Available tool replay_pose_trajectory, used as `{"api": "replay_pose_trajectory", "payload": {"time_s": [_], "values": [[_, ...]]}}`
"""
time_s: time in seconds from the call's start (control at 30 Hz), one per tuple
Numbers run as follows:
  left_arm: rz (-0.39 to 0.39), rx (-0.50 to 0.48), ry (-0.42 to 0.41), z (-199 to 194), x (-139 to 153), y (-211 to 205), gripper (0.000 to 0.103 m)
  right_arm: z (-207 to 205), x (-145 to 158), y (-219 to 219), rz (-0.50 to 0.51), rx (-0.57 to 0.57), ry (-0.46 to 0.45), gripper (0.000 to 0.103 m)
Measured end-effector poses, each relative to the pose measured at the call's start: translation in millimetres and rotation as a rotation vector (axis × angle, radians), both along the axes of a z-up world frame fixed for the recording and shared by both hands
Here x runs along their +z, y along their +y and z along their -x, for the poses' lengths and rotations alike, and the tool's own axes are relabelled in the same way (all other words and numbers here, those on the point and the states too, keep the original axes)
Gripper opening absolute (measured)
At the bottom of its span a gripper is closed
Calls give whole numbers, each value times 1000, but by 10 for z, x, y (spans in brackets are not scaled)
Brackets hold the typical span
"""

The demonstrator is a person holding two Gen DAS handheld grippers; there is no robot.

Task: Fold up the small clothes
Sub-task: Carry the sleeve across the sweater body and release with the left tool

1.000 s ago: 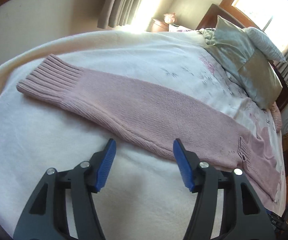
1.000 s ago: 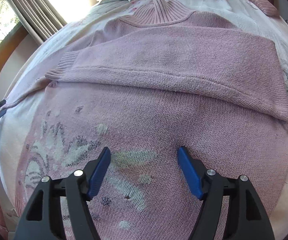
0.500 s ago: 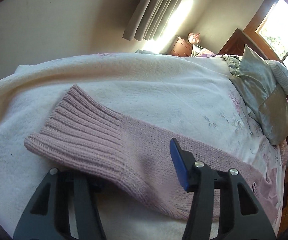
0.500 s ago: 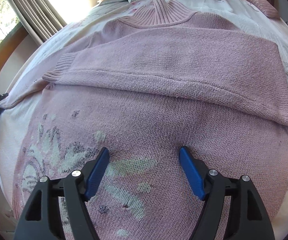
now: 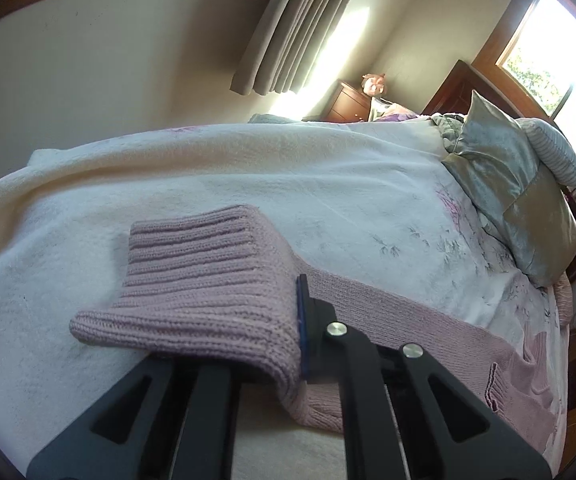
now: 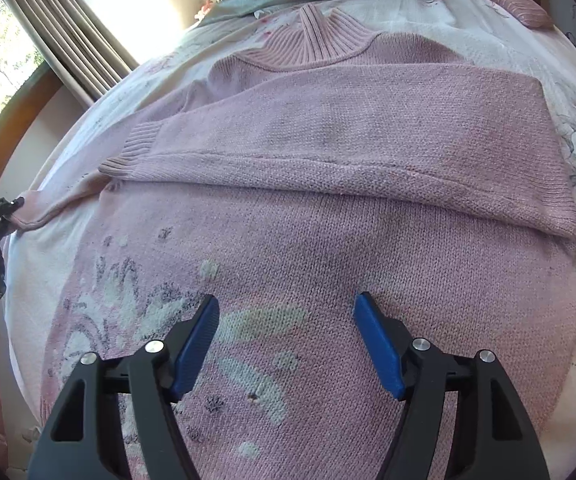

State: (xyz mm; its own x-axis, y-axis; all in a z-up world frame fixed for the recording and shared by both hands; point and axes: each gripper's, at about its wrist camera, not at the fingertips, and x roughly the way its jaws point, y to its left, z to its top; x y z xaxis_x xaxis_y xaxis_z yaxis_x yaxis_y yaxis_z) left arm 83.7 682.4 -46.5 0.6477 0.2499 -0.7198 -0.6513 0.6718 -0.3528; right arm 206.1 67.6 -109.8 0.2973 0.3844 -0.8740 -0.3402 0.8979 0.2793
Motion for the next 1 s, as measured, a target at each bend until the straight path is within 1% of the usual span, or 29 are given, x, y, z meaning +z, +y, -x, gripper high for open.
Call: {"api": "replay_pose_trajectory", "payload": {"time_s": [0.13,0.27,0.4,0.5,0.6,0.7,0.83,0.9,1.0], "values": [[-31,-120,-27,-264,179,-491,4,86,65,-89,5,-16,-11,70],[-64,-274,-34,-606,265,-1199,4,160,132,-177,4,-31,-32,70],[-34,-418,-67,-943,311,-1941,4,241,221,-272,-2,-29,-54,70],[-3,-518,-92,-1154,323,-2468,4,295,263,-329,19,-27,-70,70],[12,-596,-108,-1320,321,-2948,4,330,255,-414,47,-34,-83,70],[34,-651,-114,-1459,294,-3356,4,346,196,-506,53,-46,-73,70],[67,-710,-108,-1607,182,-3801,4,364,102,-613,53,-64,-62,70],[72,-729,-91,-1688,81,-3964,4,364,65,-635,41,-69,-58,70],[98,-734,-39,-1813,-146,-4097,4,359,35,-666,28,-72,-51,70]]}}
